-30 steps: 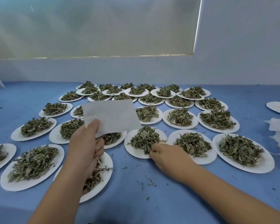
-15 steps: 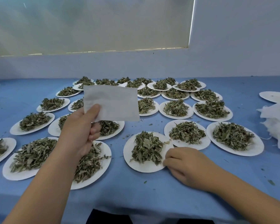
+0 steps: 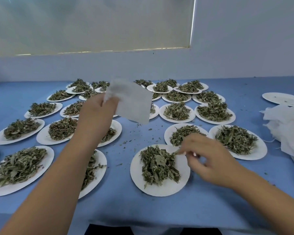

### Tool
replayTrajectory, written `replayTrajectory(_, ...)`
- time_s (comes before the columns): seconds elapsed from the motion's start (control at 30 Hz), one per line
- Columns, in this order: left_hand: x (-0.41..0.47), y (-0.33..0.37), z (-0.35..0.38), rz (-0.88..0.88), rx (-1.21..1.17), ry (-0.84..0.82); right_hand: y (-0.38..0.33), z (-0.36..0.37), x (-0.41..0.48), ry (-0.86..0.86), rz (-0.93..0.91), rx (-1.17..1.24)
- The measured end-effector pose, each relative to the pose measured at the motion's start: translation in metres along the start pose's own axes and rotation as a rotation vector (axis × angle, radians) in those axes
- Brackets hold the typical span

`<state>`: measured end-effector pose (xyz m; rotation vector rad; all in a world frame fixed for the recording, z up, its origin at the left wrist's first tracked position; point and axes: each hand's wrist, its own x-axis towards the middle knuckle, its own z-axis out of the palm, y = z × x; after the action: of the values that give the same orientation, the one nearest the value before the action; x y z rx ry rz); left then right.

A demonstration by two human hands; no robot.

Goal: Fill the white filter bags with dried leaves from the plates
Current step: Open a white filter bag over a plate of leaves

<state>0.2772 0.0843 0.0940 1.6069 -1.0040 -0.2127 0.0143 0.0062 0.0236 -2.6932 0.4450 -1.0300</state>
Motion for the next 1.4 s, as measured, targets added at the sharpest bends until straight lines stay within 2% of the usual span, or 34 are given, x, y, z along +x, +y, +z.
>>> replayTrajectory(0.17, 0.014, 0.0, 0.019, 0.221, 0.31, 0.057, -0.007, 0.009, 0.075, 0.14, 0.33, 0.429)
replayTrajectory(0.33, 0.018, -0.013, 0.046, 0.387, 0.536, -0.032, -0.003, 0.038, 0.127, 0.065, 0.561, 0.842)
replayTrajectory(0.47, 0.01, -0.036, 0.064, 0.367, 0.533, -0.115, 0.008, 0.055, 0.119, 0.13, 0.692, 0.864)
replayTrajectory(0.57, 0.005, -0.049, 0.07, 0.405, 0.436, -0.221, 0.015, 0.065, 0.103, 0.217, 0.769, 0.885)
replayTrajectory(0.67, 0.001, -0.054, 0.073, 0.474, 0.316, -0.268, 0.021, 0.069, 0.094, 0.214, 0.771, 0.878)
replayTrajectory(0.77, -0.003, -0.058, 0.072, 0.532, 0.358, -0.268, 0.022, 0.071, 0.09, 0.19, 0.785, 0.903)
replayTrajectory(1.07, -0.006, -0.073, 0.072, 0.409, 0.365, -0.385, 0.019, 0.076, 0.086, 0.089, 0.797, 0.826)
replayTrajectory(1.4, -0.009, -0.068, 0.069, 0.192, 0.124, -0.344, 0.018, 0.075, 0.086, 0.096, 0.803, 0.798)
